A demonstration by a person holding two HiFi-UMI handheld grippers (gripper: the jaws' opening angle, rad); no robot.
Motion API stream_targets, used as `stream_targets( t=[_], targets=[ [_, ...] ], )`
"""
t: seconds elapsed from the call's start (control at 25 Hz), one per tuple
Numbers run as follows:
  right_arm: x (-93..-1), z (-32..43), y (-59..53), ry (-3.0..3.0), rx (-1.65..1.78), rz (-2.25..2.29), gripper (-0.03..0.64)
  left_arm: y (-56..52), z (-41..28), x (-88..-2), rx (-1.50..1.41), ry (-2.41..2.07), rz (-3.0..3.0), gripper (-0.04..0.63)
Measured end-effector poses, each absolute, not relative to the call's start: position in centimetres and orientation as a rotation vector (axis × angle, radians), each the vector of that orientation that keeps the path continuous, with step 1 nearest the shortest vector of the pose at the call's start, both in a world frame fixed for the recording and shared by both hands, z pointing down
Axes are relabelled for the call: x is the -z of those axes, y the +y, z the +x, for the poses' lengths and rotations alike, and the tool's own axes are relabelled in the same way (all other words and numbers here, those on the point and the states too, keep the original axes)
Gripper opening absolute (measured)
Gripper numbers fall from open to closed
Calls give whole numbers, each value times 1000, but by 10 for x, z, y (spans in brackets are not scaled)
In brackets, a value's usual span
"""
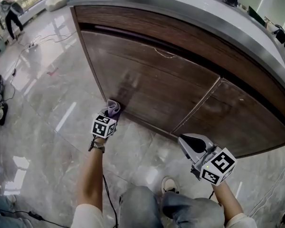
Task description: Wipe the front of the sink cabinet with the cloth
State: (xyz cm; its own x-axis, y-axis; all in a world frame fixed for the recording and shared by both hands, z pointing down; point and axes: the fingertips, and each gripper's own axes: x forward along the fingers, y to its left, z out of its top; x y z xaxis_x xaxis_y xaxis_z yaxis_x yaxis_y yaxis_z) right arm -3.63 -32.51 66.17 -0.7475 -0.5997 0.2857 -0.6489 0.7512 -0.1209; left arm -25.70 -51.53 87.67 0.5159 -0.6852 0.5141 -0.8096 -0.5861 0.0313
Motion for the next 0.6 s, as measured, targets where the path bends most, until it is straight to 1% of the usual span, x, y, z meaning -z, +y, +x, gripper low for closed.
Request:
stream_targets(
  t=[0.2, 0.6],
  targets=[
    [-654, -32, -316, -2724, -310, 1035, 6, -487, -206, -875, -711, -1095, 2570, 60],
    [-642, -18, -299, -2727, -302, 1095, 6, -439, -106, -857, -687, -817, 2715, 57]
  ],
)
